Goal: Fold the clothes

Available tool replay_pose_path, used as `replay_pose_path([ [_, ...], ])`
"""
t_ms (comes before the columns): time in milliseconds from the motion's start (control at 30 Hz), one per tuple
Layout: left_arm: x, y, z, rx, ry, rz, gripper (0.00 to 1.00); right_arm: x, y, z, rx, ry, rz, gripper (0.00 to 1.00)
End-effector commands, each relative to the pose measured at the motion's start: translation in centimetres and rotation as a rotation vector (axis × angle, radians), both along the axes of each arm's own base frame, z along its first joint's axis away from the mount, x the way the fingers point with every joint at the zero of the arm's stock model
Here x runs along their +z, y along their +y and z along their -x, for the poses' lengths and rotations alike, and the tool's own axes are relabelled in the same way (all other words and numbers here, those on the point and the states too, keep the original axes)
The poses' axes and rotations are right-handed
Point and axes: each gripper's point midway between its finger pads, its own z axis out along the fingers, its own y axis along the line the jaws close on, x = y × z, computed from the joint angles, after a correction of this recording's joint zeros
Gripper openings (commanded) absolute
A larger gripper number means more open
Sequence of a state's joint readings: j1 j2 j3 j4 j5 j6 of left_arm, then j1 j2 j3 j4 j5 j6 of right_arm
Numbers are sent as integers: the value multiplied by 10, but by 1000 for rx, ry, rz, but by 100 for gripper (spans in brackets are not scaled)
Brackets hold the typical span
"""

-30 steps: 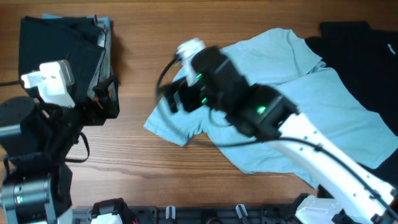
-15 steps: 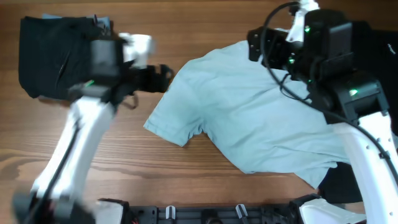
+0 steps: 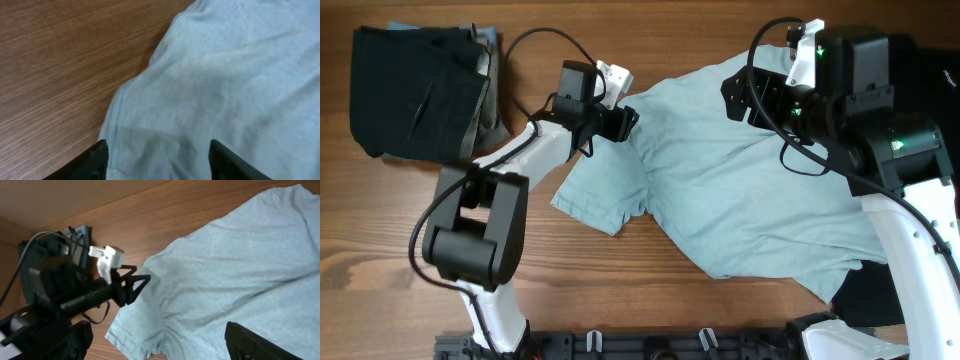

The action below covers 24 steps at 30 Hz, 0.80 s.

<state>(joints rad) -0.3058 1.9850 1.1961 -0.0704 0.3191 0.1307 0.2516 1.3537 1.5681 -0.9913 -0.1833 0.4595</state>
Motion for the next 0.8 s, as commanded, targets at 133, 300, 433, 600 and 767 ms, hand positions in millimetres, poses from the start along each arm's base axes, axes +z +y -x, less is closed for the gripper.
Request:
replay_pose_path([
  [133,-40,9,-10,34,3,-77,59,-1,-3,5,4,13,20,90],
  [300,-44,13,-8,41,22,-89,17,-10,-17,8,-48,43,84,90],
  [433,-61,42,2,109,102,-186,4,-14,-23,11,-66,61,111,90],
  [600,-68,79,11,181,193,-209,4,-18,-29,13,-89,75,142,91],
  [767,-47,145,21,378,281,-223,4,-23,-33,13,-101,86,159,92],
])
